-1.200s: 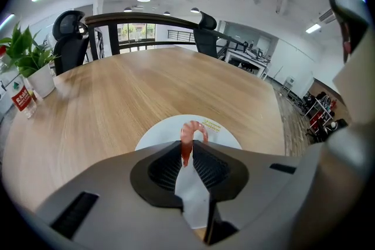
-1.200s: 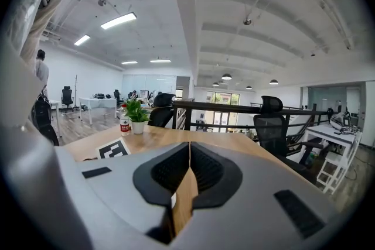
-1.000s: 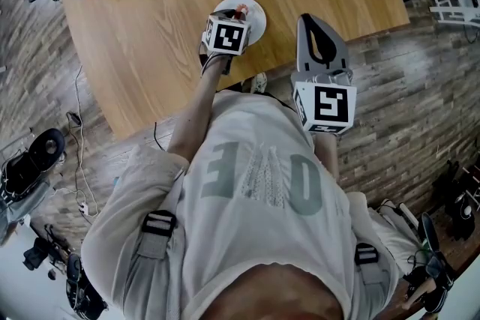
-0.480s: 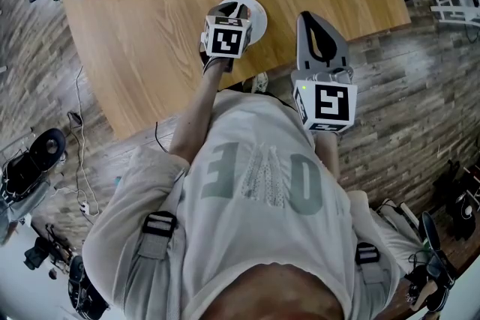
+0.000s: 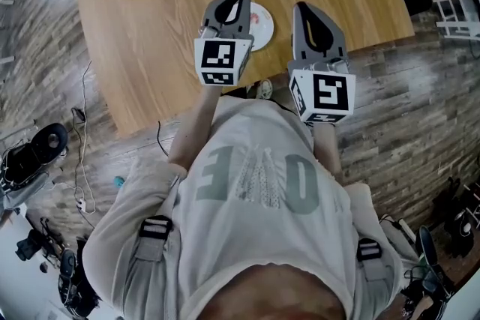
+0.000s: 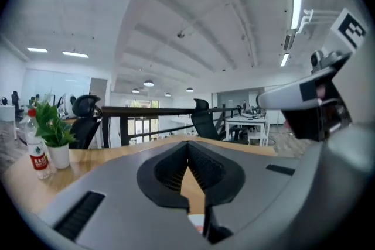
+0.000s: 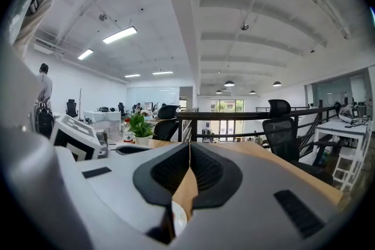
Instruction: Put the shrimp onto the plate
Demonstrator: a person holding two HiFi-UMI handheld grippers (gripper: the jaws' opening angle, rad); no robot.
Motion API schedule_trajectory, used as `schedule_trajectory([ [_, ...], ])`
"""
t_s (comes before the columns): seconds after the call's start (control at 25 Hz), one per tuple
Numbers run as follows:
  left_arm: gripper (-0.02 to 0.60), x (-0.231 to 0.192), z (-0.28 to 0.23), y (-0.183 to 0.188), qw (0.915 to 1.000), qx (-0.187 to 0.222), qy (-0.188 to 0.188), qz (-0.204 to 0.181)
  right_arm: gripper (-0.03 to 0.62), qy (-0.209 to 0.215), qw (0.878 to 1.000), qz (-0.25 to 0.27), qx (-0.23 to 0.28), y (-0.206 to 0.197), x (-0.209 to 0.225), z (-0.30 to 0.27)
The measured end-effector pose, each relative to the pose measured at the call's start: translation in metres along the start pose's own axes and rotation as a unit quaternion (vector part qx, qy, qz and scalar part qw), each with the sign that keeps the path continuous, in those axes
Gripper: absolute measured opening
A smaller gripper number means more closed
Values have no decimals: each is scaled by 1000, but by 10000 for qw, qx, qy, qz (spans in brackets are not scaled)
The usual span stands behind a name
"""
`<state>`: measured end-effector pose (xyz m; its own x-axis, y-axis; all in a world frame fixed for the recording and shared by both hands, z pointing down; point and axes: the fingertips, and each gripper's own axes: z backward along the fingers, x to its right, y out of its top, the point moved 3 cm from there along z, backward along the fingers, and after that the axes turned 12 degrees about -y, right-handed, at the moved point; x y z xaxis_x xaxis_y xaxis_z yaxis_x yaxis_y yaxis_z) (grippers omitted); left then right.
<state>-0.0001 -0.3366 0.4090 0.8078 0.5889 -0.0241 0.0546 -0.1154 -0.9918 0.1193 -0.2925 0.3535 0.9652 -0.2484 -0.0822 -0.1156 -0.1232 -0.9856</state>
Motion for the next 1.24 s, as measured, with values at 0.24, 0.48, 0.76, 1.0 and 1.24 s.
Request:
schedule_trajectory([
  [0.24, 11, -4, 29, 82, 9923, 1078, 266, -544, 18, -66, 9991, -420, 87, 5, -1, -8],
  [0.48, 11, -4, 48, 120, 9844, 1542, 399, -742, 18, -7, 9986, -492, 199, 8, -2, -14],
  [0.76, 11, -9, 54, 122, 9831, 1673, 374, -647, 18, 234, 9978, -481, 392, 14, -11, -18],
  [1.0, 11, -14, 57, 123, 9820, 1752, 427, -564, 18, 417, 9971, -288, 562, 19, -17, -21],
  [1.24, 11, -16, 60, 125, 9822, 1767, 376, -509, 18, 461, 9972, -411, 431, 12, -23, -22],
])
